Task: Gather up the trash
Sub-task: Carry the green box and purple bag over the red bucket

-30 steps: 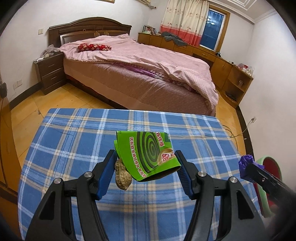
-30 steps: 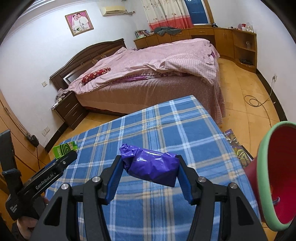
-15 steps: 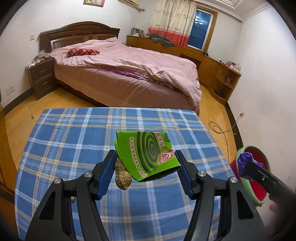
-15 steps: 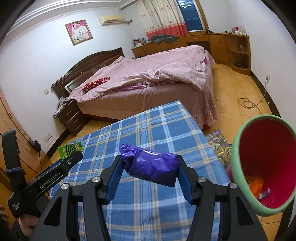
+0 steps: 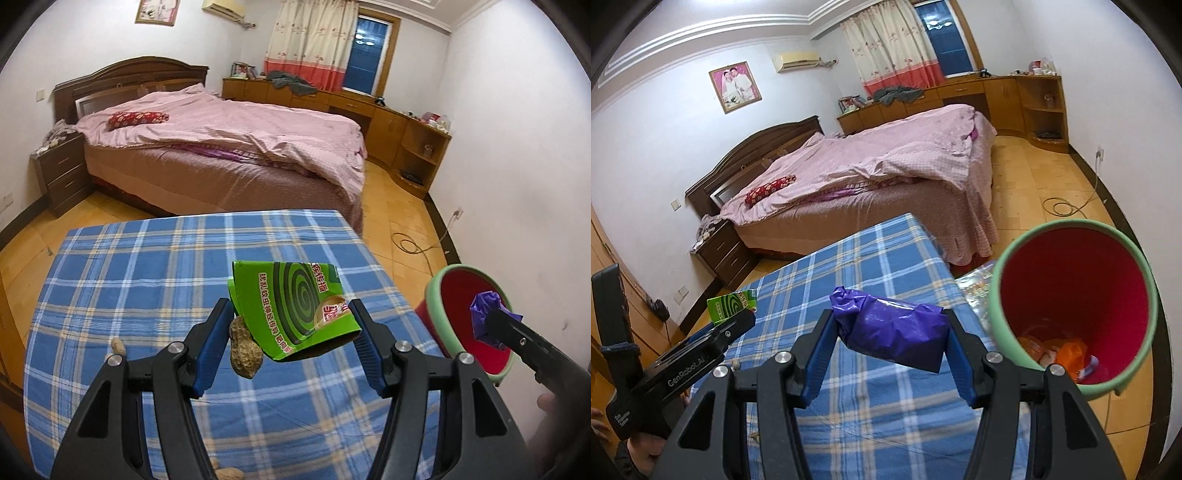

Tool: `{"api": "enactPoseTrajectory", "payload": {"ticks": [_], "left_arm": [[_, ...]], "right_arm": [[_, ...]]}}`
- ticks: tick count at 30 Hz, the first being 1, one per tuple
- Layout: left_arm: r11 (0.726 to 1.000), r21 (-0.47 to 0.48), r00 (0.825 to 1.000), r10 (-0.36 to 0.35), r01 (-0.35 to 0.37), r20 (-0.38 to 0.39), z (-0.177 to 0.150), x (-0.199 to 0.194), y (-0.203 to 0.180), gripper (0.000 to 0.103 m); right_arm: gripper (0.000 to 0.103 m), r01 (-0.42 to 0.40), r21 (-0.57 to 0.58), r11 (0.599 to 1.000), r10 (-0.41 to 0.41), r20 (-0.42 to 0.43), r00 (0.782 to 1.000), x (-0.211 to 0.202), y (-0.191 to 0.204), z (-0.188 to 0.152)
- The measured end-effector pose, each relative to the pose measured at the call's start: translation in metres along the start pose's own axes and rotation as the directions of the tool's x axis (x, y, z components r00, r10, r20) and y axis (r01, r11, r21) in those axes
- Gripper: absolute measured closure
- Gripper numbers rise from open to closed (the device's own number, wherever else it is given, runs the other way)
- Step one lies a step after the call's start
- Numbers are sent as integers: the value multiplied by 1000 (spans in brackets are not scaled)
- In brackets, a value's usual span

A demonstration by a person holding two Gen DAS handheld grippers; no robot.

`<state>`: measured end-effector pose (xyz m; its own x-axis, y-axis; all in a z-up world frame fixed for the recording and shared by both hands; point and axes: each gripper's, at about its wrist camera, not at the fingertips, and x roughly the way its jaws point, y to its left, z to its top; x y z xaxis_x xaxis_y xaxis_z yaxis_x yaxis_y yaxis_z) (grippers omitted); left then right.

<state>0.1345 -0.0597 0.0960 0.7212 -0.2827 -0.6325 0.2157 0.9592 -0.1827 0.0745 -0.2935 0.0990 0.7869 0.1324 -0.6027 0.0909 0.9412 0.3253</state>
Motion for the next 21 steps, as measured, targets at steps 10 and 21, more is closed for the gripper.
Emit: {"api": "enactPoseTrajectory", "payload": {"ticks": [10,21], "left_arm": [[996,71,999,-54,54,2,-5,-5,-43,39],[986,131,995,-98,101,-28,-10,11,-86,39]], "right_arm": [[43,37,46,998,-39,40,998,-27,-30,-3],[44,74,102,992,-80,52,995,-41,-72,-9]]}}
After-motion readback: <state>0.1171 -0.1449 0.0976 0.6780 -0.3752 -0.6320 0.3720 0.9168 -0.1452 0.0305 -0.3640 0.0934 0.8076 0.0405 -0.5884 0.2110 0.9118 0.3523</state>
